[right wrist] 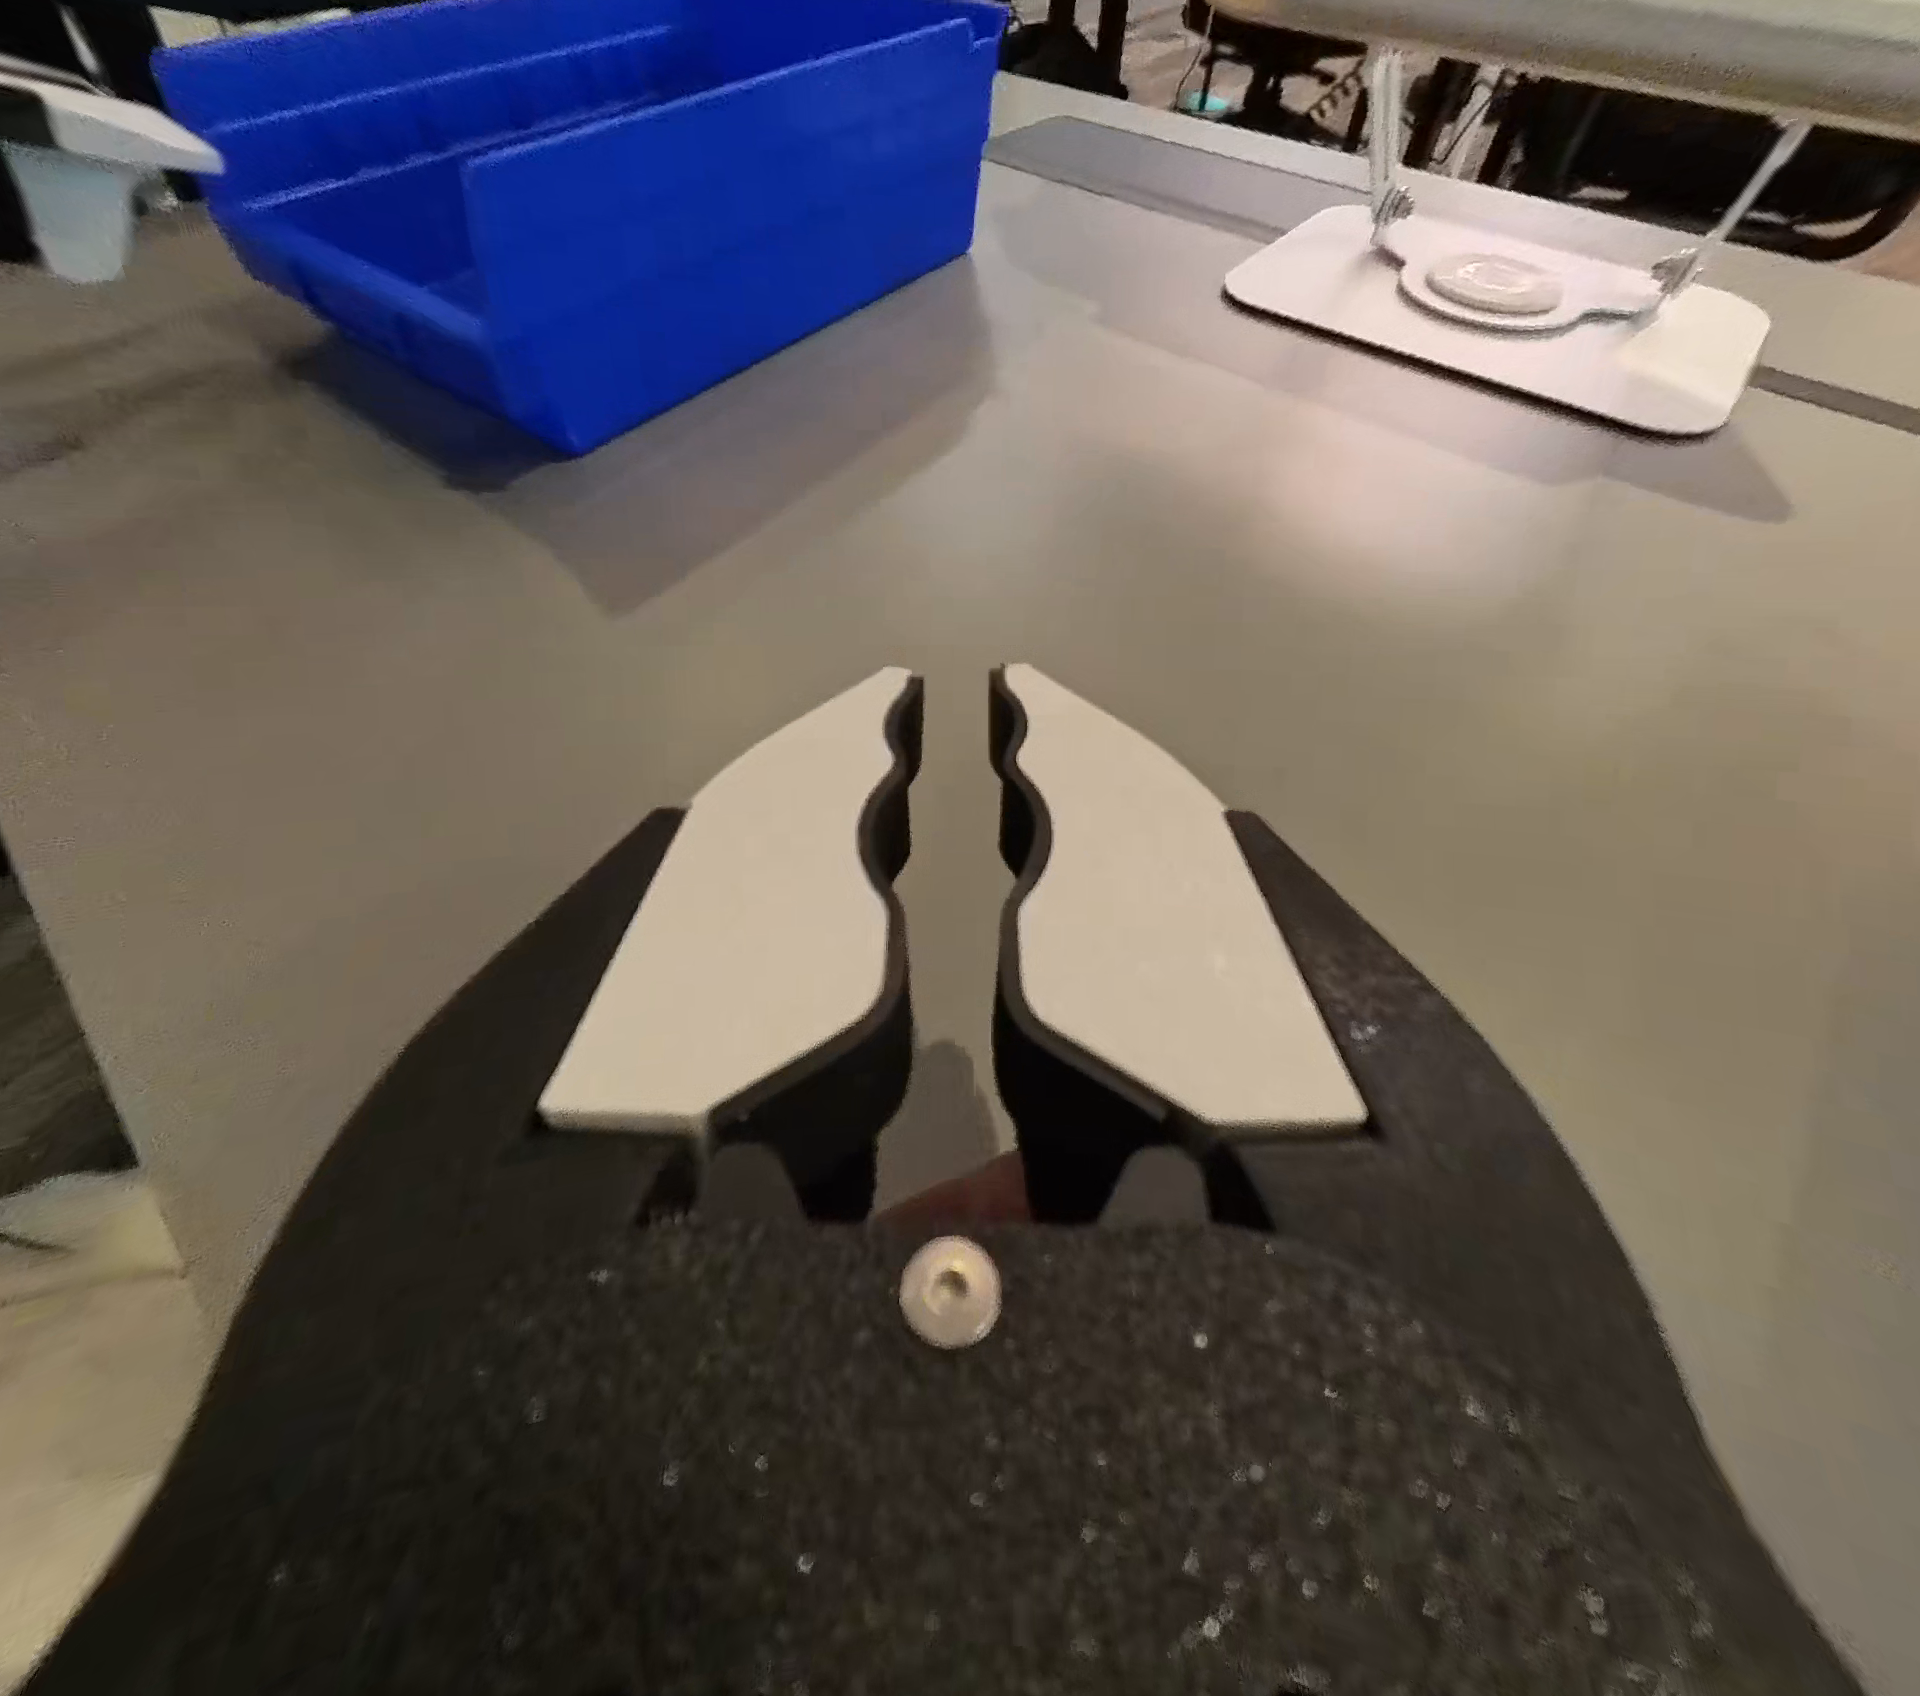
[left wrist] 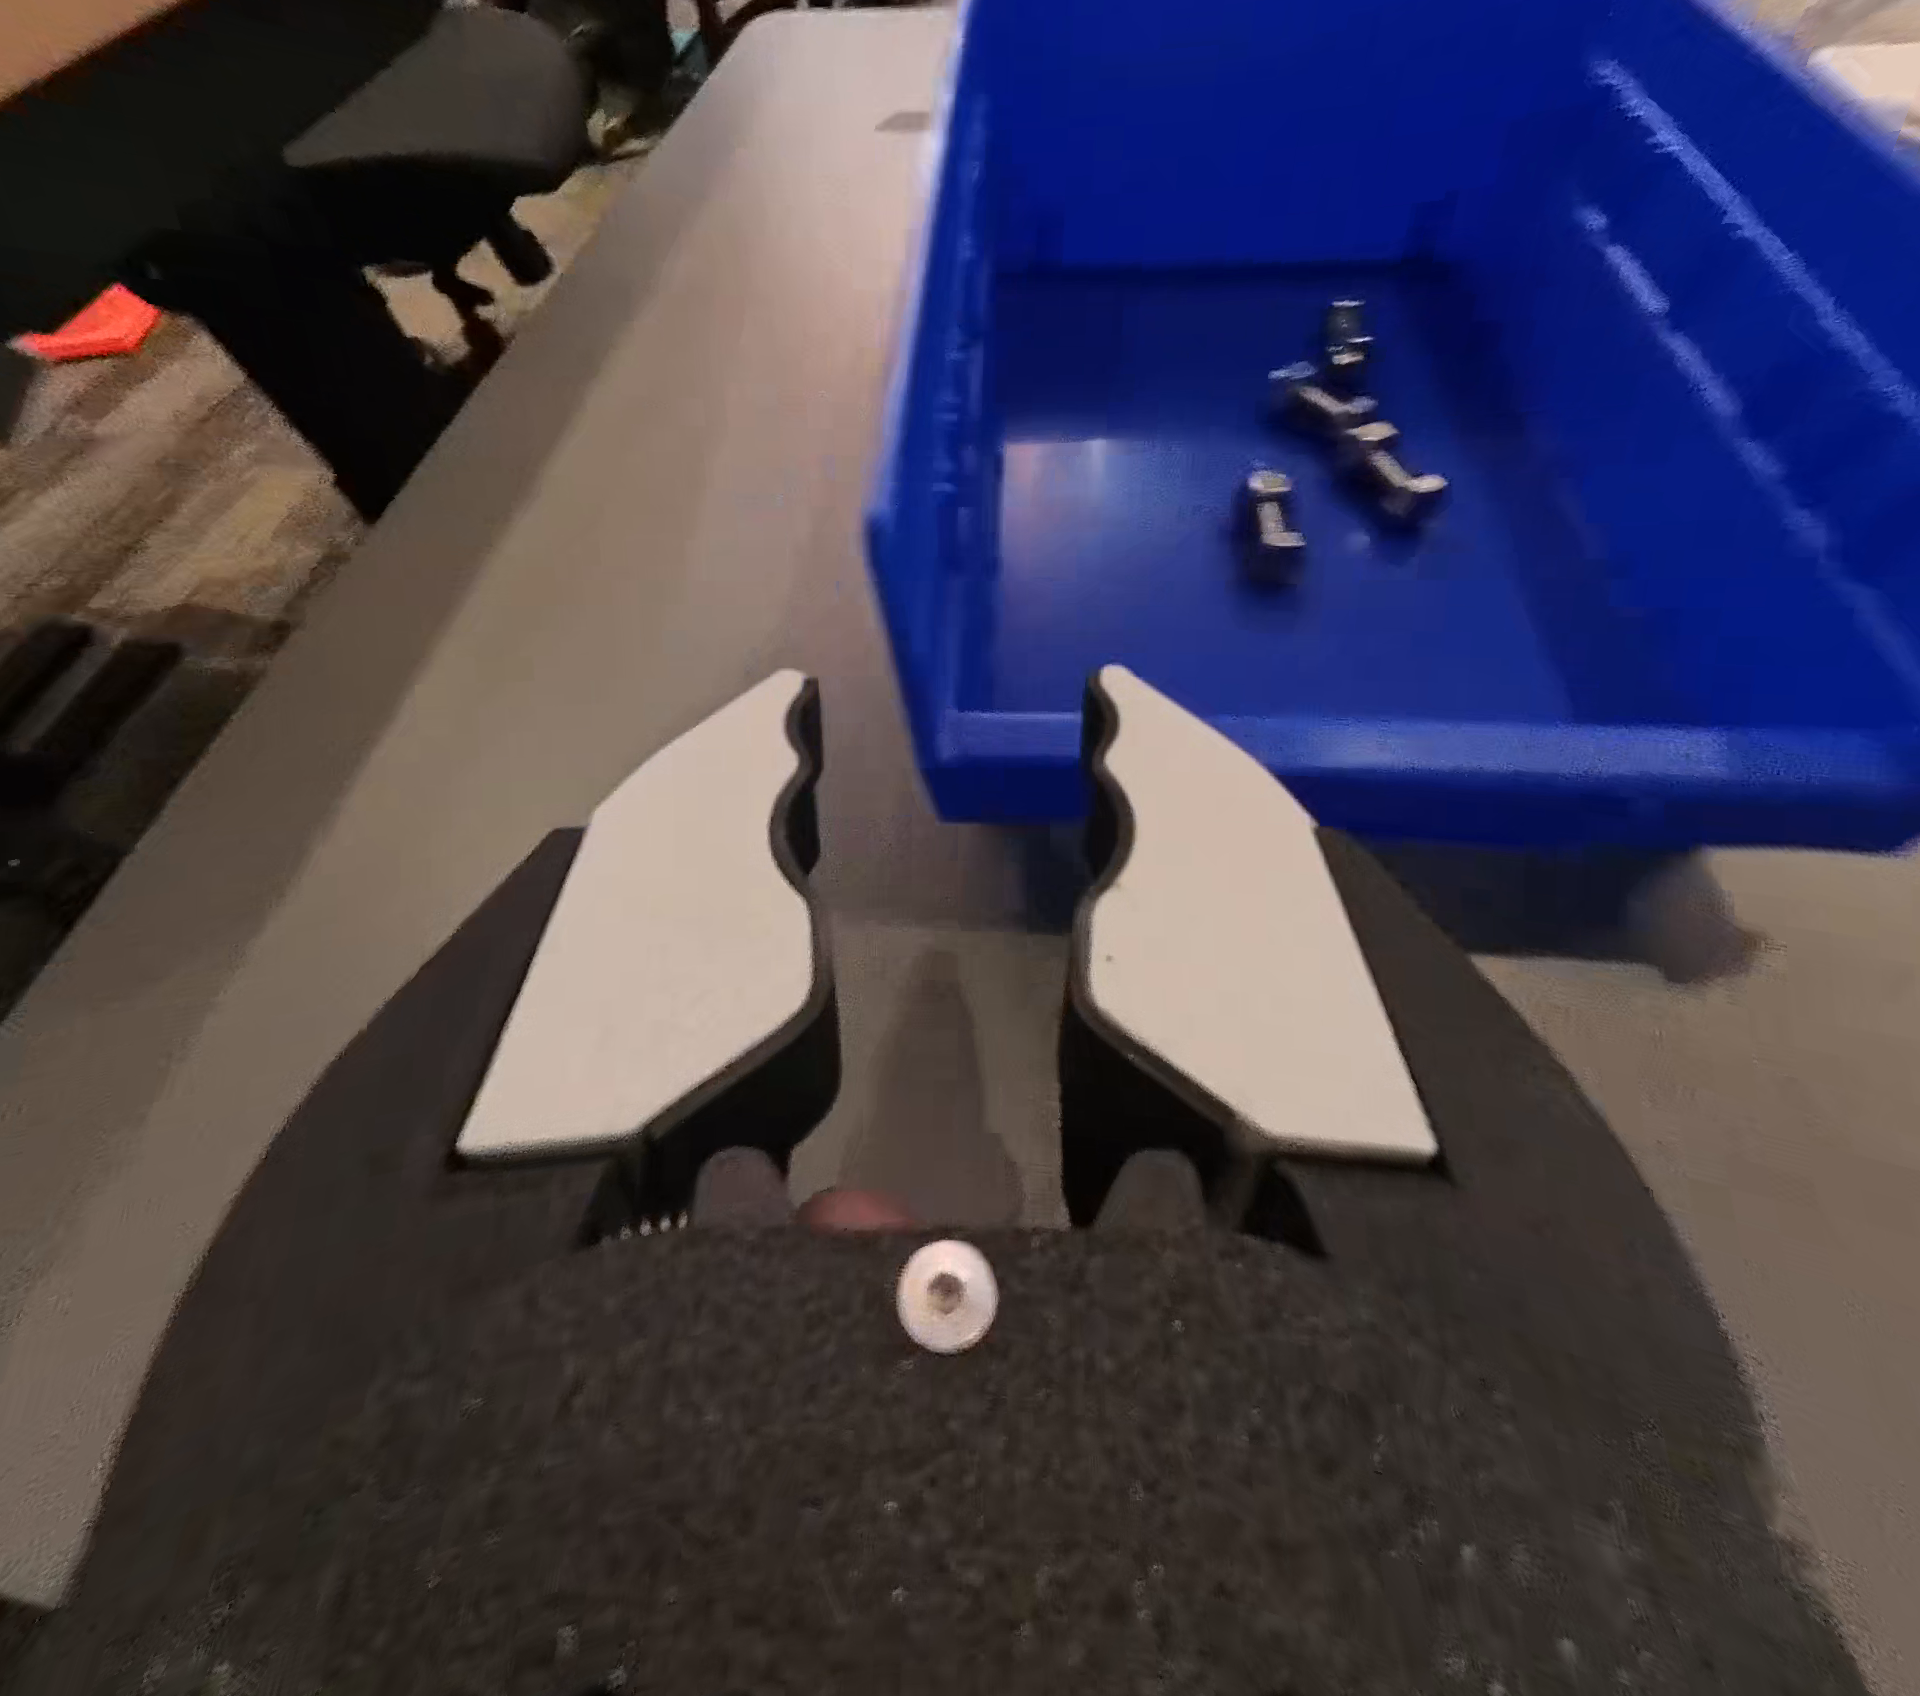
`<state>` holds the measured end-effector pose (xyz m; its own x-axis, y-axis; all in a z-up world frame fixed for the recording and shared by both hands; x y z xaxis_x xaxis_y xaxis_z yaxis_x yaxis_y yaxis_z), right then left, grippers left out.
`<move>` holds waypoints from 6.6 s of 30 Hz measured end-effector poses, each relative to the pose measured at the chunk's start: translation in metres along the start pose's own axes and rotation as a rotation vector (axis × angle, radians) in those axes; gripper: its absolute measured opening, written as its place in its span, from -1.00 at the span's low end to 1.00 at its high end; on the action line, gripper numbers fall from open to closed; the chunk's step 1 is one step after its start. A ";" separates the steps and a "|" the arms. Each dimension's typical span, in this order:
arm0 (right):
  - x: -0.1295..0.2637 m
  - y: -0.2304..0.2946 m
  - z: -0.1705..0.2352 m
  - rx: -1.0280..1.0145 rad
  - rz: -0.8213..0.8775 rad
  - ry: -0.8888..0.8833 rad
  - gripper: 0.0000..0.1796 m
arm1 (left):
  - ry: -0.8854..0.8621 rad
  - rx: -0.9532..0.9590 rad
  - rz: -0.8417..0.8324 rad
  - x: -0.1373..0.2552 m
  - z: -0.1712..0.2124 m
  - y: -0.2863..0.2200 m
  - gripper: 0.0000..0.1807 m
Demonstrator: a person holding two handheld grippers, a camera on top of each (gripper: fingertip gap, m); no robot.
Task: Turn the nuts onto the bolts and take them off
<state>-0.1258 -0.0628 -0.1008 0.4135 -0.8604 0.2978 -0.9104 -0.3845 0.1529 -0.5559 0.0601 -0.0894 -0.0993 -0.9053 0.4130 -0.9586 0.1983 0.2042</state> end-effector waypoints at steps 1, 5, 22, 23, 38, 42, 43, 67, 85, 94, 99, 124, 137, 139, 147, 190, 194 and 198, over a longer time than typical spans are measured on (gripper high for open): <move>-0.001 0.002 -0.001 -0.022 -0.016 -0.007 -0.87 | 0.012 0.010 -0.008 -0.008 0.002 0.006 -0.47; 0.005 0.004 -0.007 -0.057 -0.027 -0.076 -0.91 | 0.018 0.024 0.065 -0.030 0.004 0.011 -0.82; 0.026 0.002 -0.007 0.055 0.005 -0.138 -0.93 | -0.015 -0.027 -0.021 -0.009 -0.014 0.029 -0.60; 0.029 0.001 -0.008 0.060 0.011 -0.143 -0.93 | -0.037 -0.054 -0.014 0.000 -0.021 0.020 -0.62; 0.042 -0.005 -0.015 -0.098 -0.118 -0.142 -0.94 | 0.801 -0.143 0.387 -0.116 -0.050 -0.065 -0.67; 0.042 -0.001 -0.013 -0.084 -0.132 -0.132 -0.94 | 0.888 -0.066 0.397 -0.131 -0.042 -0.069 -0.58; 0.043 0.000 -0.014 -0.076 -0.133 -0.132 -0.94 | 0.890 -0.048 0.390 -0.135 -0.041 -0.069 -0.58; 0.036 -0.001 -0.018 0.043 -0.169 -0.073 -0.94 | 0.064 -0.284 0.900 -0.018 -0.126 -0.117 -0.80; 0.002 -0.009 -0.051 -0.092 -0.790 0.229 -0.59 | -0.246 -0.351 1.625 0.038 -0.100 -0.306 -0.81; -0.005 -0.003 -0.057 -0.099 -0.842 0.140 -0.61 | -0.174 -0.386 1.662 0.031 -0.083 -0.311 -0.81; -0.011 -0.016 -0.041 -0.057 -0.761 0.255 -0.60 | -0.164 -0.406 1.677 0.034 -0.079 -0.311 -0.81; -0.010 -0.013 -0.053 -0.197 -0.776 -0.037 -0.79 | -0.472 -0.492 1.390 0.041 -0.089 -0.308 -0.52; -0.018 -0.006 -0.048 -0.441 -0.850 -0.020 -0.79 | -0.588 -0.483 1.332 0.047 -0.094 -0.307 -0.74; -0.017 -0.005 -0.048 -0.462 -0.867 -0.021 -0.79 | -0.593 -0.479 1.342 0.047 -0.094 -0.306 -0.74; -0.017 -0.004 -0.049 -0.546 -0.916 -0.015 -0.79 | -0.619 -0.504 1.329 0.050 -0.093 -0.308 -0.72; -0.002 0.004 -0.050 -0.298 -0.910 0.036 -0.65 | -0.379 -0.392 1.645 0.045 -0.081 -0.311 -0.81; -0.003 -0.005 -0.045 -0.301 -0.863 0.057 -0.66 | -0.387 -0.391 1.639 0.045 -0.082 -0.311 -0.81; -0.010 0.003 -0.033 -0.294 -0.881 0.130 -0.65 | -0.396 -0.373 1.645 0.045 -0.085 -0.309 -0.81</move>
<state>-0.1321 -0.0444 -0.0721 0.9667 -0.2483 0.0618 -0.2348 -0.7648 0.5999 -0.2420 -0.0102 -0.0581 -0.9392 0.2987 0.1692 0.3075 0.9511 0.0279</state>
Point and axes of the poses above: each gripper's, where its closed fingertips meet, x back along the fingers, z out of its underside, y = z × x across the jaws, the point moved 6 cm from there along x, back along the fingers, and after that the axes turned 9 degrees about -x, right-handed, at the moved point
